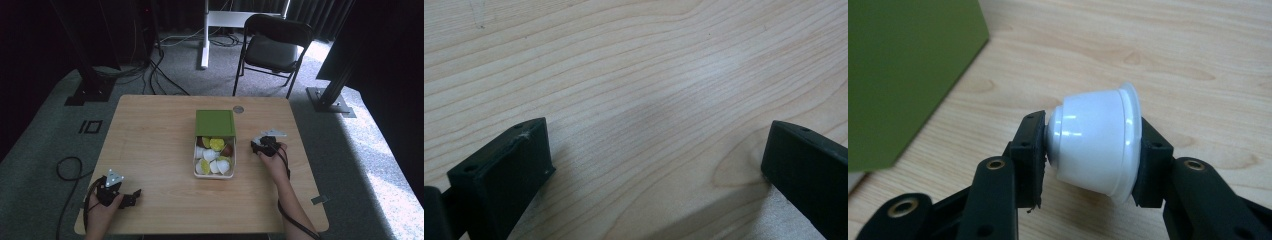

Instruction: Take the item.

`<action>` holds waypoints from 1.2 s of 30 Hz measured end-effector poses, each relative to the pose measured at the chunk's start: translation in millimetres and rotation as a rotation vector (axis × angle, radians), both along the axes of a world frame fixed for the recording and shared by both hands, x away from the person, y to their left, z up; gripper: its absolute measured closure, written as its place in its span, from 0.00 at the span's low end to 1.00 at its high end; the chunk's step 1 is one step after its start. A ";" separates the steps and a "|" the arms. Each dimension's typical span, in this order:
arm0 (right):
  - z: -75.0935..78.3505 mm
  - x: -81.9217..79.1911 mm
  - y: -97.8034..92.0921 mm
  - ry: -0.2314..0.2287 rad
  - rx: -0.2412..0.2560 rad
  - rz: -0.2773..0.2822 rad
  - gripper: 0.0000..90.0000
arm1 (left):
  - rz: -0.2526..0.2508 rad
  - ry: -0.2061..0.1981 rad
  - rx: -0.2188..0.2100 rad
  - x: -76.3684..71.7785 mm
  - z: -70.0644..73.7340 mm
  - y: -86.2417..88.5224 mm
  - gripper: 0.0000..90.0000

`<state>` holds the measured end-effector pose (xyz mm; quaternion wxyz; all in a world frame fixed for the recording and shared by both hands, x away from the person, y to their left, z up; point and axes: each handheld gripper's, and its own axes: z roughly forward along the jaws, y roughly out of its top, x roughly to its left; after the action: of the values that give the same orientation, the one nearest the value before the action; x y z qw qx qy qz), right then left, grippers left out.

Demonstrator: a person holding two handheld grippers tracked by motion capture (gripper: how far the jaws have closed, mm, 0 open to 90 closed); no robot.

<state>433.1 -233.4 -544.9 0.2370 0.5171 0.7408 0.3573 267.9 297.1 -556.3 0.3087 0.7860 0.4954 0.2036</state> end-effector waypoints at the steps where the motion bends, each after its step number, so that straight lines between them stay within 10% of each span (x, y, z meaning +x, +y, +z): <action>1: -0.3 -0.1 -0.3 -0.003 -0.003 -0.001 0.62 | 0.000 0.000 0.000 0.0 0.0 0.0 0.01; 25: 0.7 -31.3 -18.6 -0.028 0.044 0.069 0.31 | 0.000 0.000 0.000 0.0 0.0 0.0 0.01; 36: -1.7 -53.6 -32.1 0.015 0.023 0.203 0.17 | 0.000 0.000 0.000 0.0 0.0 0.0 0.01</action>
<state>379.5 -265.5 -546.6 0.1877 0.4447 0.7871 0.3841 267.9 297.1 -556.3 0.3086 0.7860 0.4954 0.2037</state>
